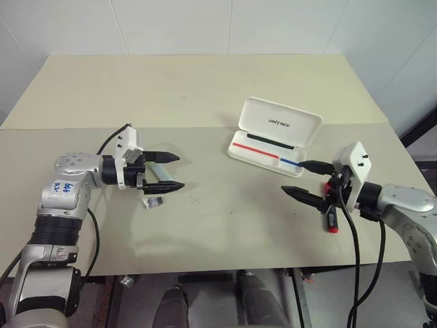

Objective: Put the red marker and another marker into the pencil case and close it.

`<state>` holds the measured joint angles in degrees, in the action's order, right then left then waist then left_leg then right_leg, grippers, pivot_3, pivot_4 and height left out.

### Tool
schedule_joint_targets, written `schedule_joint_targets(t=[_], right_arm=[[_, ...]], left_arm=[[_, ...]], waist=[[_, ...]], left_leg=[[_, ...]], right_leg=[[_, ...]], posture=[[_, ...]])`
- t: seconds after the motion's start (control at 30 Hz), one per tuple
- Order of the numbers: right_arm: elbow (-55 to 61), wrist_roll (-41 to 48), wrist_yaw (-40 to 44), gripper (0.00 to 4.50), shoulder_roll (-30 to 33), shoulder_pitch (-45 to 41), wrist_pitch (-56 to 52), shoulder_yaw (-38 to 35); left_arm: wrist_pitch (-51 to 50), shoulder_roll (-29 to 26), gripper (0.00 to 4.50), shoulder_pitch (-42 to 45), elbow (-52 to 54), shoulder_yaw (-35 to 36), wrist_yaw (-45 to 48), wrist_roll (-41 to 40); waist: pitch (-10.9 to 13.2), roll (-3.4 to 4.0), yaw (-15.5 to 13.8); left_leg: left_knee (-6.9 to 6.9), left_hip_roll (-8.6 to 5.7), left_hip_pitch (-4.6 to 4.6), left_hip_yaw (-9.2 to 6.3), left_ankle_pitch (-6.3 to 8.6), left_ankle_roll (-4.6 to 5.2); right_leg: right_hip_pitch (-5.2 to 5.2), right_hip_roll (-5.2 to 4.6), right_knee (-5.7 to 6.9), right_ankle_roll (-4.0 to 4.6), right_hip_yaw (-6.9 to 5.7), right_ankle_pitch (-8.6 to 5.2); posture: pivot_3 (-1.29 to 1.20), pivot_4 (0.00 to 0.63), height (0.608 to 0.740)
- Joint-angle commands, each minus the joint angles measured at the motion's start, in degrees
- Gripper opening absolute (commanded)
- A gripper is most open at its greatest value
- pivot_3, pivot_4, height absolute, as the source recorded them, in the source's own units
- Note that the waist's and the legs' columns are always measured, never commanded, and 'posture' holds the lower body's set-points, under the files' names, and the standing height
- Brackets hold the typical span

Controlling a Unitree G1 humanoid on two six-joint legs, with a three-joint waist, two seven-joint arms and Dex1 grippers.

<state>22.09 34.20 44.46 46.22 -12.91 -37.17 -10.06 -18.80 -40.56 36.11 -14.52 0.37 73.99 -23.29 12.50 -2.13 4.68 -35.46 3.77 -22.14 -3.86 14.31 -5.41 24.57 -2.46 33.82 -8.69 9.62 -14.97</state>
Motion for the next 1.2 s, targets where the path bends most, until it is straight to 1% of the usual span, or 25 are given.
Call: schedule_joint_targets(t=[0.03, 0.17, 0.27, 0.37, 0.47, 0.57, 0.63, 0.83, 0.93, 1.0, 1.1, 1.2], right_arm=[[2.74, 2.12, -0.94, 4.5, -0.22, -0.58, -0.84, -3.01], [0.15, -0.25, -0.12, 4.5, 0.44, -1.56, 1.3, -1.5], [-1.91, -1.34, -1.36, 4.5, -0.64, -4.8, 0.62, 0.07], [-4.35, -3.8, -1.27, 4.5, -0.98, -7.0, -0.48, 4.1], [-7.44, -6.81, -2.1, 4.5, -1.6, -9.67, -1.95, 8.26], [-14.66, -10.84, -0.31, 4.5, -2.25, -12.73, -0.39, 12.86], [-18.61, -13.57, 1.25, 4.5, -1.94, -15.07, 1.21, 15.35], [-28.19, -18.9, 3.94, 4.5, -3.9, -20.93, 5.54, 18.59], [-30.85, -20.32, 5.68, 4.5, -4.58, -22.8, 6.69, 19.38], [-31.63, -20.98, 7.11, 4.5, -4.66, -23.5, 7.04, 19.82], [-32.95, -22.05, 8.93, 4.5, -4.6, -24.84, 6.77, 20.54], [-34.75, -23.16, 9.86, 4.5, -4.74, -26.48, 4.63, 21.26]], left_arm=[[1.15, 0.28, 4.45, 1.58, -0.24, 0.32, 0.85, -0.06], [1.37, 0.87, 4.45, 0.71, 0.32, 0.61, 0.79, -0.62], [1.44, 1.08, 4.45, 0.62, 0.07, 1.01, 1.37, -1.11], [2.78, 1.2, 4.45, 0.21, -0.3, 1.17, 1.71, -0.73], [3.5, 0.77, 4.45, -1.03, 0.91, 2.87, 1.36, -1.64], [5.45, 0.2, 4.45, -3.01, 1.97, 4.9, -0.04, -1.22], [4.32, -0.14, 4.45, -3.71, 3.82, 6.21, -0.9, -2.17], [5.49, -0.41, 4.45, -3.83, 4.16, 7.37, -1.45, -2.2], [5.18, -0.41, 4.45, -4.14, 5.17, 7.84, -2.48, -2.31], [5.3, -0.56, 4.45, -4.3, 5.3, 7.89, -2.68, -2.13], [5.53, -0.61, 4.45, -4.34, 5.5, 8.11, -3.14, -2.26], [5.4, -0.76, 4.45, -4.56, 5.87, 8.22, -3.42, -2.42]], waist=[[0.0, 0.0, -0.05], [0.0, 0.0, -0.04], [0.0, 0.0, 0.14], [-0.01, -0.01, 0.11], [-0.01, -0.01, 0.17], [0.0, 0.0, 0.12], [0.0, -0.01, 0.09], [0.0, -0.01, 0.13], [0.0, 0.0, 0.11], [0.0, 0.0, 0.14], [0.0, 0.0, 0.29], [0.0, 0.0, 0.33]], left_leg=[[-0.03, 0.0, -0.01, 0.0, 0.0, 0.0], [-0.11, 0.0, -0.03, 0.0, 0.0, 0.0], [-0.13, 0.0, -0.03, 0.0, 0.0, 0.0], [-0.14, 0.0, -0.01, 0.0, 0.0, 0.0], [-0.13, 0.0, -0.02, 0.0, 0.0, 0.0], [-0.14, 0.0, -0.05, 0.01, 0.01, 0.01], [-0.14, 0.0, -0.03, 0.01, 0.01, 0.01], [-0.16, 0.0, -0.03, 0.0, 0.01, 0.01], [-0.16, 0.0, -0.04, 0.0, 0.01, 0.01], [-0.15, 0.0, -0.04, 0.0, 0.01, 0.02], [-0.13, 0.0, -0.03, 0.0, 0.01, 0.02], [-0.14, 0.0, -0.03, 0.0, 0.02, 0.02]], right_leg=[[0.0, 0.0, 0.01, 0.0, 0.0, 0.0], [-0.02, -0.01, 0.0, -0.01, 0.0, 0.0], [-0.02, 0.0, 0.02, -0.01, 0.0, 0.01], [-0.01, 0.0, 0.05, 0.0, 0.0, 0.01], [-0.01, 0.0, 0.05, 0.0, 0.0, 0.01], [0.01, -0.01, 0.05, -0.01, 0.0, 0.01], [0.01, -0.01, 0.07, -0.01, 0.0, 0.02], [0.0, 0.0, 0.1, -0.04, 0.0, 0.03], [0.0, -0.01, 0.11, -0.06, 0.0, 0.04], [0.01, 0.0, 0.13, -0.29, 0.0, 0.16], [0.02, 0.0, 0.12, -0.87, 0.0, 0.48], [0.02, 0.0, 0.12, -0.93, 0.0, 0.51]], posture=[[0.0, 0.15, 0.74], [0.0, 0.15, 0.74], [0.0, 0.15, 0.74], [0.0, 0.15, 0.74], [0.0, 0.15, 0.74], [0.0, 0.15, 0.74], [0.0, 0.15, 0.74], [0.0, 0.15, 0.74], [0.0, 0.15, 0.74], [0.0, 0.15, 0.74], [0.0, 0.15, 0.74], [0.0, 0.15, 0.74]])
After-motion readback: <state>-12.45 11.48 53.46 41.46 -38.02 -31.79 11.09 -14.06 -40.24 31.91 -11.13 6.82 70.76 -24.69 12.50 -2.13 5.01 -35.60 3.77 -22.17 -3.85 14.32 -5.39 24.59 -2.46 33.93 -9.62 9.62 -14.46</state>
